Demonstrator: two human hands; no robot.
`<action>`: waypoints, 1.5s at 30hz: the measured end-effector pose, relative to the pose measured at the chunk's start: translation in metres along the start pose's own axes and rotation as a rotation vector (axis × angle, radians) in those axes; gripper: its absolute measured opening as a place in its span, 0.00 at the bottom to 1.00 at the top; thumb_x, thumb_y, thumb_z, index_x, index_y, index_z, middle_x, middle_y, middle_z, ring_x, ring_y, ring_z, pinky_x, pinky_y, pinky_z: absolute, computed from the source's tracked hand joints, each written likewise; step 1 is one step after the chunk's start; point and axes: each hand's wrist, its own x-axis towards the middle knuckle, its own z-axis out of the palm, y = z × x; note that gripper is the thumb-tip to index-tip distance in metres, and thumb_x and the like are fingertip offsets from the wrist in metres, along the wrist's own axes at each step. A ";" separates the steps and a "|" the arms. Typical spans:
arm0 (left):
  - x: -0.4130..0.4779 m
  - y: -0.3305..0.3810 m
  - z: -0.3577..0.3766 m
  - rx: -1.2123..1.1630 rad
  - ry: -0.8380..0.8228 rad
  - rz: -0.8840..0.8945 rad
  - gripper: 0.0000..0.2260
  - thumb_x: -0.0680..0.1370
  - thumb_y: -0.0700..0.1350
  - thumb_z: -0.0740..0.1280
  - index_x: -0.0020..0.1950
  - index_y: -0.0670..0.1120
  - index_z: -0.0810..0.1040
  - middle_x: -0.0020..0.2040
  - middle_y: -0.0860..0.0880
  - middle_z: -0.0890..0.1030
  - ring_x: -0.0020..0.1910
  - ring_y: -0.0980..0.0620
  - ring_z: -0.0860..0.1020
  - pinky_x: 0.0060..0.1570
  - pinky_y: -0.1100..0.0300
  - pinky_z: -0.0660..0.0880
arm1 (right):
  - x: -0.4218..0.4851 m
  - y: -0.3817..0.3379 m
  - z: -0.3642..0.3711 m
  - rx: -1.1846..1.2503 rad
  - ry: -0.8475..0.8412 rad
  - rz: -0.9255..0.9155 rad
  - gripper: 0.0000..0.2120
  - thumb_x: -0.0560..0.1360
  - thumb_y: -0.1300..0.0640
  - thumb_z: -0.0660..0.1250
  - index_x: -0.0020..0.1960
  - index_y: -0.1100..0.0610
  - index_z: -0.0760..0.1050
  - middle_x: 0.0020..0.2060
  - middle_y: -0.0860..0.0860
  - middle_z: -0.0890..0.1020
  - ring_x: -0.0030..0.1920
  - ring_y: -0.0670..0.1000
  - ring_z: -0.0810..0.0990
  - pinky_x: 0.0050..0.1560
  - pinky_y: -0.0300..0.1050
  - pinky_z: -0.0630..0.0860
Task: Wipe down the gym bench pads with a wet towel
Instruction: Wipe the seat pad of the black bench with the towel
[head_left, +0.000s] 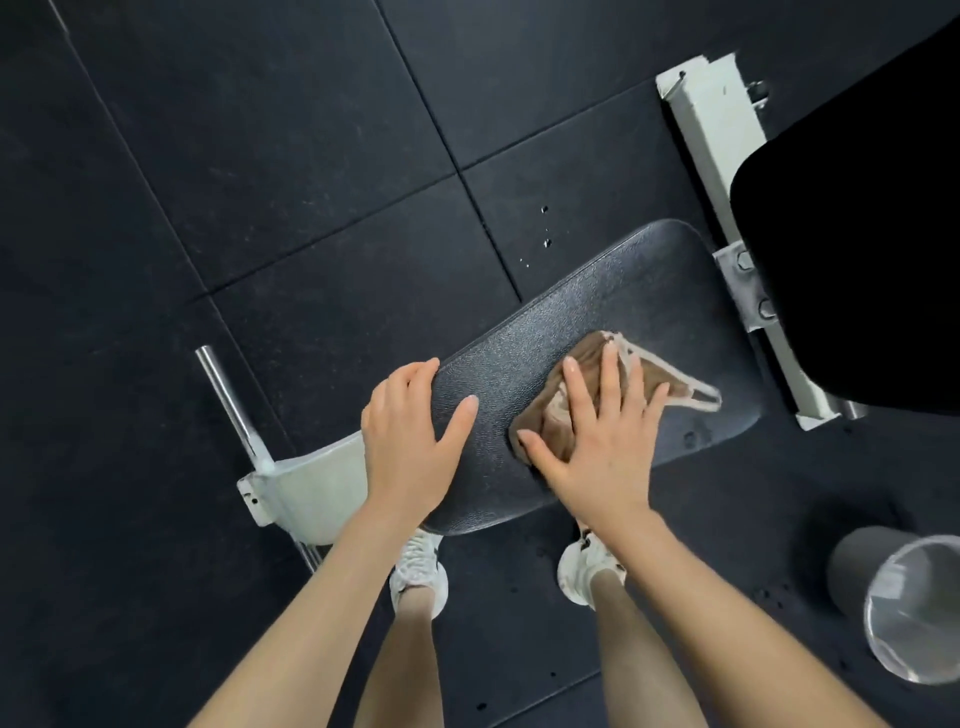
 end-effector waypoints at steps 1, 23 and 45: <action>0.000 0.003 0.002 0.023 0.009 -0.009 0.29 0.74 0.62 0.52 0.67 0.45 0.70 0.64 0.47 0.74 0.63 0.45 0.70 0.64 0.47 0.65 | 0.018 0.012 -0.003 -0.023 0.010 -0.045 0.36 0.72 0.32 0.55 0.74 0.51 0.61 0.74 0.62 0.60 0.74 0.66 0.57 0.67 0.74 0.53; 0.050 0.052 0.010 0.330 -0.096 0.098 0.36 0.65 0.61 0.73 0.69 0.48 0.69 0.62 0.47 0.74 0.58 0.42 0.72 0.56 0.47 0.70 | 0.049 0.126 -0.023 0.085 0.037 0.182 0.32 0.73 0.39 0.56 0.75 0.50 0.59 0.75 0.60 0.59 0.72 0.64 0.61 0.69 0.64 0.63; 0.039 -0.008 -0.050 -0.607 -0.321 -0.333 0.15 0.81 0.56 0.52 0.60 0.54 0.74 0.57 0.52 0.80 0.57 0.54 0.77 0.57 0.58 0.69 | -0.051 -0.032 0.012 0.106 0.069 0.148 0.32 0.73 0.39 0.58 0.74 0.49 0.59 0.74 0.61 0.60 0.74 0.68 0.54 0.70 0.70 0.53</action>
